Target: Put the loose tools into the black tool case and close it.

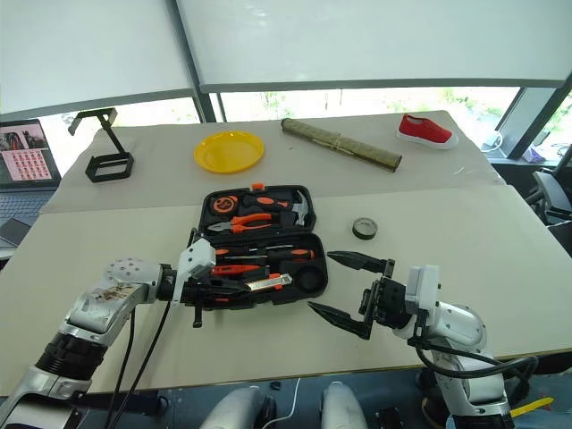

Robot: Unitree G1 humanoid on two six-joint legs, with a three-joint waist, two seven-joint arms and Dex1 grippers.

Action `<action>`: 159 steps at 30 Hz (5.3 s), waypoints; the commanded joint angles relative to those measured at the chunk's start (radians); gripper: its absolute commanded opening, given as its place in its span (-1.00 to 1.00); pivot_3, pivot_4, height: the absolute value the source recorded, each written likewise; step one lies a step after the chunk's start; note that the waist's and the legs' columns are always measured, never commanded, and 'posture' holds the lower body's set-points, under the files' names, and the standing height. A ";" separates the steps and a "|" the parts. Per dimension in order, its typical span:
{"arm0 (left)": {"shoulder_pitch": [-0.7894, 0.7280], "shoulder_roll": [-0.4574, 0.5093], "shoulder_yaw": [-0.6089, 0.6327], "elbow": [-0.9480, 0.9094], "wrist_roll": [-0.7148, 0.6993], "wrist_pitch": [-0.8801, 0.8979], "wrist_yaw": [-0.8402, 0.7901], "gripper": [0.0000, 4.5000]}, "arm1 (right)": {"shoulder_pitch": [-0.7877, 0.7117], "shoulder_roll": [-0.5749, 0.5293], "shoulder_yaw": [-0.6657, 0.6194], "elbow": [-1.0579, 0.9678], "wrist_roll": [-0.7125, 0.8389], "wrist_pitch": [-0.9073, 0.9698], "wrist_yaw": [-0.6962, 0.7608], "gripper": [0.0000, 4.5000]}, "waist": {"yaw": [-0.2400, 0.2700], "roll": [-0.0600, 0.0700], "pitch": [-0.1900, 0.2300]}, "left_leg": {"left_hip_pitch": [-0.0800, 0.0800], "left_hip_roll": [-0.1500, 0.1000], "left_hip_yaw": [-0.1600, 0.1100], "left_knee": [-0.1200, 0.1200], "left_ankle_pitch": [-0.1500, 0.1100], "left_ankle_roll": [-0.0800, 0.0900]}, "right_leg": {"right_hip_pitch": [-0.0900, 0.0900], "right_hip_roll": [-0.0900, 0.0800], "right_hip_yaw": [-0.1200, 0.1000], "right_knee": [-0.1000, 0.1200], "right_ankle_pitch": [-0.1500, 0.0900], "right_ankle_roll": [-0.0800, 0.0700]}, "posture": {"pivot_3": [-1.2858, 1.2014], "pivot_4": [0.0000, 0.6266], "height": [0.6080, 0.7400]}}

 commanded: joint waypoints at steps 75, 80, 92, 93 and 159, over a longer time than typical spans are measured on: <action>0.051 -0.064 -0.168 0.099 0.247 -0.321 0.030 -0.97 | -0.012 0.010 -0.004 -0.035 0.010 -0.004 -0.060 1.00 | 0.020 -0.007 0.004 | -0.019 -0.010 -0.004 0.002 -0.007 0.006 | -0.015 -0.007 -0.005 -0.003 0.001 -0.002 | 0.03 -0.52 1.00; 0.084 -0.043 -0.193 0.074 0.266 -0.250 0.049 -0.97 | -0.015 0.016 -0.001 -0.029 0.005 -0.009 -0.063 1.00 | 0.014 -0.005 0.001 | -0.017 -0.010 -0.004 0.002 -0.008 0.006 | -0.014 -0.007 -0.005 -0.003 0.001 -0.001 | 0.03 -0.52 1.00; 0.123 -0.094 0.013 0.070 0.057 -0.479 0.066 -0.97 | -0.024 0.005 -0.033 -0.011 0.002 -0.017 -0.059 1.00 | 0.008 -0.006 0.000 | -0.005 -0.007 -0.004 -0.001 -0.011 0.006 | -0.002 -0.010 -0.004 -0.006 -0.007 0.006 | 0.03 -0.52 1.00; 0.128 -0.099 0.039 0.055 0.018 -0.470 0.061 -0.97 | -0.025 0.001 -0.037 -0.009 0.005 -0.016 -0.056 1.00 | 0.006 -0.006 0.000 | -0.005 -0.006 -0.003 -0.001 -0.012 0.005 | -0.004 -0.010 -0.003 -0.006 -0.004 0.001 | 0.03 -0.52 1.00; 0.547 0.086 0.651 -0.238 -0.459 -0.285 -0.144 1.00 | -0.943 -0.156 0.291 1.038 -0.528 -0.006 0.339 -0.95 | -0.020 -0.010 0.011 | -0.034 -0.004 0.002 0.002 -0.009 0.000 | -0.038 -0.006 -0.003 0.001 0.004 -0.011 | 0.03 -0.52 1.00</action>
